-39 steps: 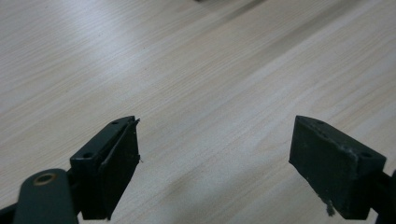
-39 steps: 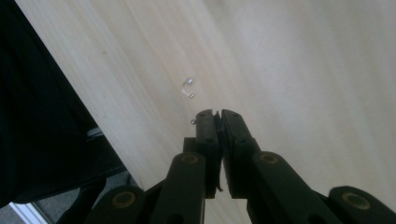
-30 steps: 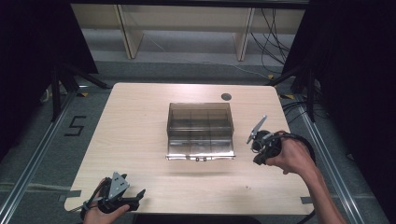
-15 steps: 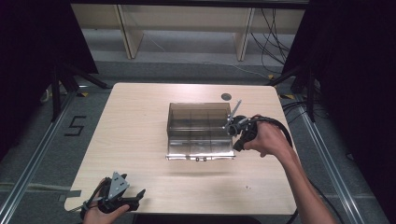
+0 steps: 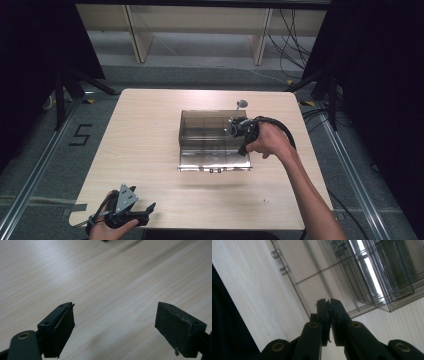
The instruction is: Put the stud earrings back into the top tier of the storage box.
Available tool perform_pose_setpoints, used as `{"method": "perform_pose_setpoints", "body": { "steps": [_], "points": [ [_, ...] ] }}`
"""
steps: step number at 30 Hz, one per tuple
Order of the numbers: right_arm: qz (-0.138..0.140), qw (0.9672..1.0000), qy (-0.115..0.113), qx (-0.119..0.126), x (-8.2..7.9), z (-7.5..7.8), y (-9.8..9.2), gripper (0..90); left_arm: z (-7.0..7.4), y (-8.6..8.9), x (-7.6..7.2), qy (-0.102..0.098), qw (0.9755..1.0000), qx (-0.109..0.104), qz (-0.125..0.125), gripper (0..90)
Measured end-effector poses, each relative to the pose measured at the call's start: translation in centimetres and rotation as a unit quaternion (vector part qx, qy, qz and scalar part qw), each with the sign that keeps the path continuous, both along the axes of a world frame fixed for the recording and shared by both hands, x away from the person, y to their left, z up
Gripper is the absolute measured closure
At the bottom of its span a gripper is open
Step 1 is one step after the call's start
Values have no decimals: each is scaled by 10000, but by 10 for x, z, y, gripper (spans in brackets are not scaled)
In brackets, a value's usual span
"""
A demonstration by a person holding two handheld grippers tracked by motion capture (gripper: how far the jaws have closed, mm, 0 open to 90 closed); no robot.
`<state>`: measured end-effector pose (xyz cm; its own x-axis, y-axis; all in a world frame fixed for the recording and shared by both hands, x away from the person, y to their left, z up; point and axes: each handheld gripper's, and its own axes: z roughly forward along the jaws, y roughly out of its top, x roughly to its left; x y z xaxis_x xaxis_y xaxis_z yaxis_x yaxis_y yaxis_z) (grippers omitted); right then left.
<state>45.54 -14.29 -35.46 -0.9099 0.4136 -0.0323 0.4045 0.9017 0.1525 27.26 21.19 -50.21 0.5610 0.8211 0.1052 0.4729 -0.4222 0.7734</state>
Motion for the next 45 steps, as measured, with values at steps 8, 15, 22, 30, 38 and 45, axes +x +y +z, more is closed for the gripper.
{"method": "perform_pose_setpoints", "body": {
  "steps": [8,15,22,30,38,45],
  "points": [
    [-20,9996,228,-182,8,-19,10,867,-1,-1,0,-38,9999,-134,24,154],
    [-9,9991,343,-265,16,-35,18,867,0,-1,0,-62,9999,-86,71,153],
    [-25,9985,375,-405,19,-44,21,865,0,0,0,-36,10000,-68,32,154],
    [-135,9986,354,-362,21,-42,20,804,0,0,0,-17,9999,-98,34,153],
    [-241,9996,-92,-127,-1,-12,-2,752,-1,-2,0,-74,9998,-138,93,153],
    [-222,9993,-310,-22,-38,7,-30,739,0,0,0,-11,10000,14,-21,153]
  ]
}}
